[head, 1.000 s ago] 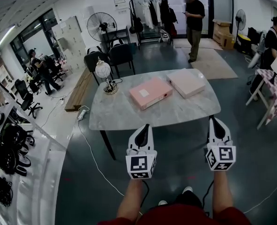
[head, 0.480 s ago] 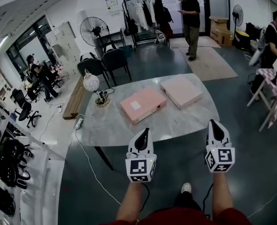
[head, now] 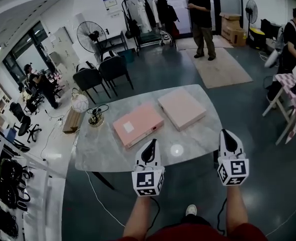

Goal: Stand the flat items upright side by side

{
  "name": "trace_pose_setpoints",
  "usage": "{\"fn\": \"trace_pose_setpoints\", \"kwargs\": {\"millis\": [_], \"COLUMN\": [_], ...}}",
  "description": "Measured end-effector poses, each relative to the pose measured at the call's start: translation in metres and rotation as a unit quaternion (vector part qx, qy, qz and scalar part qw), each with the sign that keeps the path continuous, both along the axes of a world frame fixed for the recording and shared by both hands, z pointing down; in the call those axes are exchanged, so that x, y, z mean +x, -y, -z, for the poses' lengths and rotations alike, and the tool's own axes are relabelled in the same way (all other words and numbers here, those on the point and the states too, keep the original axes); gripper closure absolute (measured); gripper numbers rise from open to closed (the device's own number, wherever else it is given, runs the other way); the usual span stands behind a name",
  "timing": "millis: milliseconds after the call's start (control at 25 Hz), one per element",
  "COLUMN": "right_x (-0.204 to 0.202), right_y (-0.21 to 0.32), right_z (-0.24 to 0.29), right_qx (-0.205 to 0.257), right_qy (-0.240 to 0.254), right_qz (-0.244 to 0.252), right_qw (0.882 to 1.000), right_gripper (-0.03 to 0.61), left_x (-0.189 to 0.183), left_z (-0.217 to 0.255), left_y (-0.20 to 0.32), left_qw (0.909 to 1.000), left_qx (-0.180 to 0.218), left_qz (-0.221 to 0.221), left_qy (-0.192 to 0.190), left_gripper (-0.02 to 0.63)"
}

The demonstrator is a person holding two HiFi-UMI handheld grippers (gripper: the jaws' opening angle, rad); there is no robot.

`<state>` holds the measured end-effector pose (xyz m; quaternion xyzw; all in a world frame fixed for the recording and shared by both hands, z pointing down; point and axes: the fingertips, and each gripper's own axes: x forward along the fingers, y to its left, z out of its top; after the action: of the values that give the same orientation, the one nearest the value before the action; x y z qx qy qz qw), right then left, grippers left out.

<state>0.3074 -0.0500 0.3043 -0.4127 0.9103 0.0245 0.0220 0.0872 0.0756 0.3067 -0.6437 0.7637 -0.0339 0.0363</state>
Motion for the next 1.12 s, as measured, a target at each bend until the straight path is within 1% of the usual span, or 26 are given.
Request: {"fn": "trace_pose_setpoints", "kwargs": {"millis": [240, 480, 800, 1120], "right_x": [0.023, 0.032, 0.012, -0.025], "right_y": [0.069, 0.112, 0.154, 0.218], "right_z": [-0.001, -0.002, -0.015, -0.012], "right_qx": [-0.005, -0.007, -0.011, -0.005], "right_qy": [0.016, 0.026, 0.022, 0.009], "right_qz": [0.0, 0.002, 0.008, 0.005], "right_qw": [1.0, 1.0, 1.0, 1.0], "right_gripper": [0.58, 0.58, 0.58, 0.58], "left_x": [0.023, 0.03, 0.006, -0.033], "left_z": [0.004, 0.003, -0.012, -0.02], "left_y": [0.07, 0.108, 0.148, 0.216], "left_qw": [1.0, 0.9999, 0.9997, 0.9997], "left_qx": [-0.002, -0.005, -0.013, -0.011], "left_qz": [-0.003, 0.008, 0.02, 0.018], "left_qy": [0.008, 0.013, 0.002, -0.014], "left_gripper": [0.607, 0.606, 0.606, 0.607]}}
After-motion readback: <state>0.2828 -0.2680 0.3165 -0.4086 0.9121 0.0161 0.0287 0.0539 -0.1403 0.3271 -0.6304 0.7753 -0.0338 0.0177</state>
